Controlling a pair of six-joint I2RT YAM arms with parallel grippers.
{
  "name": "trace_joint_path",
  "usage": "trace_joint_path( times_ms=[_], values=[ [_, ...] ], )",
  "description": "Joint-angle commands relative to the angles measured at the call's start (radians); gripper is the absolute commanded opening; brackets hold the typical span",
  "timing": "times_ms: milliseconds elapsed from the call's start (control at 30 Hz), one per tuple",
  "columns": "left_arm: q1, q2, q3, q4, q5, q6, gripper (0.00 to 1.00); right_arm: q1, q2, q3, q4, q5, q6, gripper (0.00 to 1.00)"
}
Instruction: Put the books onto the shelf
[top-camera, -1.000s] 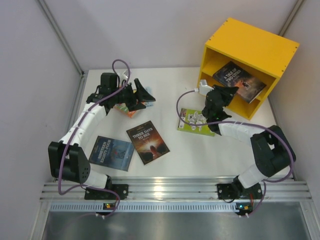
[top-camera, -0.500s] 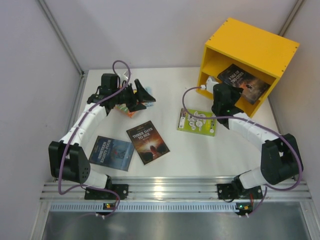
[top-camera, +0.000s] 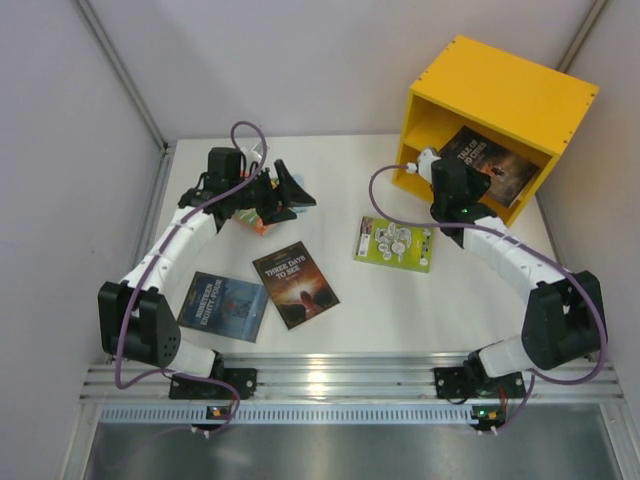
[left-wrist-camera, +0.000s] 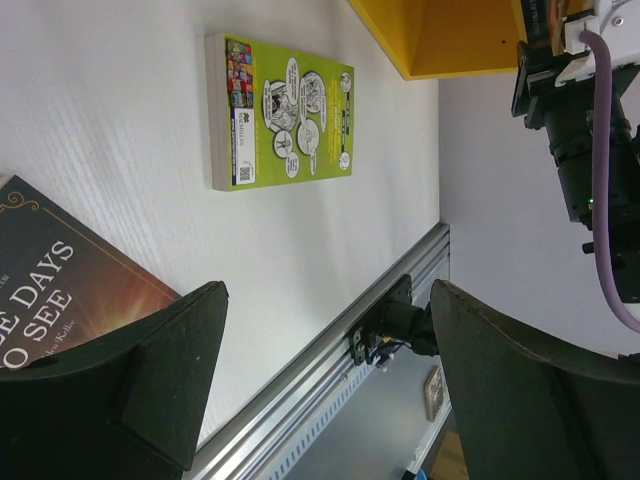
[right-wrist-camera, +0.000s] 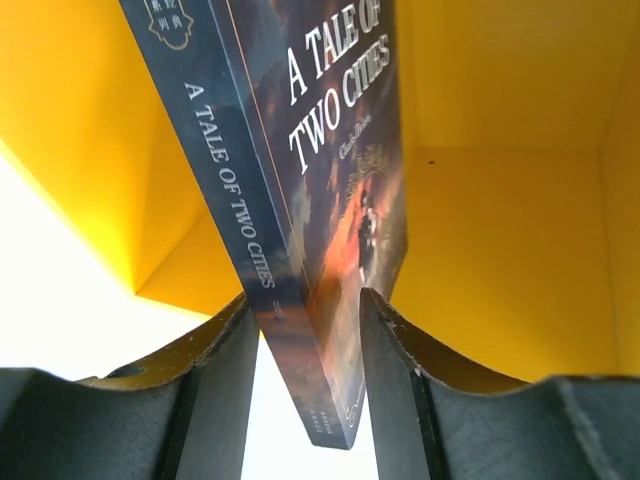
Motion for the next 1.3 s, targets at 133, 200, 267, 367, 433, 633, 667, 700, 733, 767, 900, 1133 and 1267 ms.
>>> trace_joint_path(
  times_ms=[133, 200, 267, 367, 433, 633, 667, 700, 733, 767, 900, 1133, 1267],
  values=[
    [-0.025, -0.043, 0.007, 0.028, -0.021, 0.005, 0.87, 0.005, -0.099, 0.05, -0.049, -0.031, 0.072, 0.38],
    [-0.03, -0.043, 0.008, 0.027, -0.025, 0.003, 0.87, 0.005, -0.113, 0.038, -0.049, -0.04, 0.072, 0.35],
    [-0.036, -0.044, 0.008, 0.024, -0.033, 0.005, 0.87, 0.005, -0.119, 0.029, -0.035, -0.042, 0.061, 0.29],
    [-0.044, -0.047, 0.007, 0.021, -0.038, 0.003, 0.87, 0.002, -0.122, 0.016, -0.014, -0.037, 0.041, 0.17],
    [-0.048, -0.049, 0.007, 0.018, -0.044, 0.005, 0.86, -0.013, -0.113, 0.006, 0.029, -0.021, 0.007, 0.12],
    [-0.051, -0.046, 0.008, 0.014, -0.056, 0.008, 0.86, -0.079, -0.099, 0.01, 0.061, -0.066, -0.013, 0.07],
    [-0.051, -0.044, 0.008, 0.013, -0.056, 0.008, 0.86, -0.084, -0.097, 0.01, 0.068, -0.073, -0.016, 0.07],
    [-0.051, -0.043, 0.008, 0.013, -0.057, 0.009, 0.86, -0.09, -0.094, 0.012, 0.072, -0.074, -0.025, 0.07],
    [-0.053, -0.038, 0.01, 0.013, -0.059, 0.01, 0.86, -0.099, -0.082, 0.015, 0.074, -0.074, -0.028, 0.08],
    [-0.053, -0.035, 0.011, 0.014, -0.061, 0.01, 0.86, -0.104, -0.076, 0.021, 0.075, -0.074, -0.03, 0.08],
    [-0.057, -0.02, 0.025, 0.013, -0.062, 0.014, 0.86, -0.122, -0.031, 0.047, 0.109, -0.056, -0.034, 0.13],
    [-0.057, -0.027, 0.024, -0.005, -0.085, 0.034, 0.86, -0.112, -0.028, 0.081, 0.041, -0.042, -0.001, 0.39],
    [-0.059, -0.029, 0.021, -0.007, -0.094, 0.036, 0.86, -0.084, -0.079, 0.089, -0.026, -0.07, 0.033, 0.46]
  ],
)
